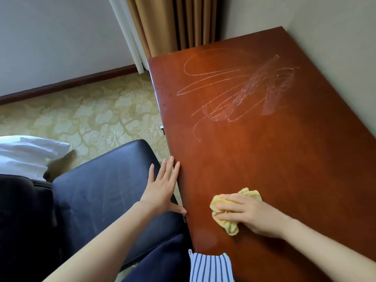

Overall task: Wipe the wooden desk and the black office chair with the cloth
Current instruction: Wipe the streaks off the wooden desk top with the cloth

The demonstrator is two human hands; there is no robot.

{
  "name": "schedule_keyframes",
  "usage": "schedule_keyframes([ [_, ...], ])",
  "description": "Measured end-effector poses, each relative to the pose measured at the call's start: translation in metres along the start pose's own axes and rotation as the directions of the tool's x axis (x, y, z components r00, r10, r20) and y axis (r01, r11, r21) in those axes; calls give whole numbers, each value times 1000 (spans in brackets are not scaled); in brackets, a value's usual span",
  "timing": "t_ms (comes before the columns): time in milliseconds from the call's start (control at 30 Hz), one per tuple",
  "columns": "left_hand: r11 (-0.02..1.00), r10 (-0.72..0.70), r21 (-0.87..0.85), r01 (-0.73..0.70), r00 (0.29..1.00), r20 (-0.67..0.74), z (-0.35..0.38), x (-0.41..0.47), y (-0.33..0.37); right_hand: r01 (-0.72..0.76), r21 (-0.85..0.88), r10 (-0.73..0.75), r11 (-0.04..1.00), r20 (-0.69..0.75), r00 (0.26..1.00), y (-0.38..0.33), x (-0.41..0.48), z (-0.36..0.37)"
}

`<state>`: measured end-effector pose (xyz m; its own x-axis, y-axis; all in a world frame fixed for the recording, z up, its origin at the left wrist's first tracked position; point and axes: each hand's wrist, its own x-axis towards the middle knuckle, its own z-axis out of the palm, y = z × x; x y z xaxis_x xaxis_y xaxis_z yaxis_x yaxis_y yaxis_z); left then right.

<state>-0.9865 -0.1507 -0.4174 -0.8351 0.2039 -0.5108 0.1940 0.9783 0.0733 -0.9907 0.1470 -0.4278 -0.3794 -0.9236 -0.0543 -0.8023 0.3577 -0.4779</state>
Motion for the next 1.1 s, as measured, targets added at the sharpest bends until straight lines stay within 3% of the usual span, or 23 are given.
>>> schedule_keyframes([
  [100,1000,-5,-29,6,1000,20,1,-3,0,-15,-50,15,999,8,1000,22,-11,-20],
  [333,995,-20,-95,23,999,31,3,-4,1,-394,-33,394,919,5,919,75,14,-58],
  [433,997,-23,-72,26,999,45,1,-4,0,-577,55,580,815,-110,807,82,55,-59],
  [600,998,-33,-55,36,997,70,-2,-3,-1,-817,151,815,556,-292,501,69,129,-37],
  [633,998,-35,-48,38,997,76,-2,-3,-1,-825,157,822,544,-296,486,64,140,-32],
  [867,999,-11,-35,15,993,116,-11,-1,-16,-628,135,635,766,-308,708,-2,157,9],
  [1100,1000,-11,4,11,992,129,-20,3,-9,-413,116,427,903,-322,845,-77,75,46],
])
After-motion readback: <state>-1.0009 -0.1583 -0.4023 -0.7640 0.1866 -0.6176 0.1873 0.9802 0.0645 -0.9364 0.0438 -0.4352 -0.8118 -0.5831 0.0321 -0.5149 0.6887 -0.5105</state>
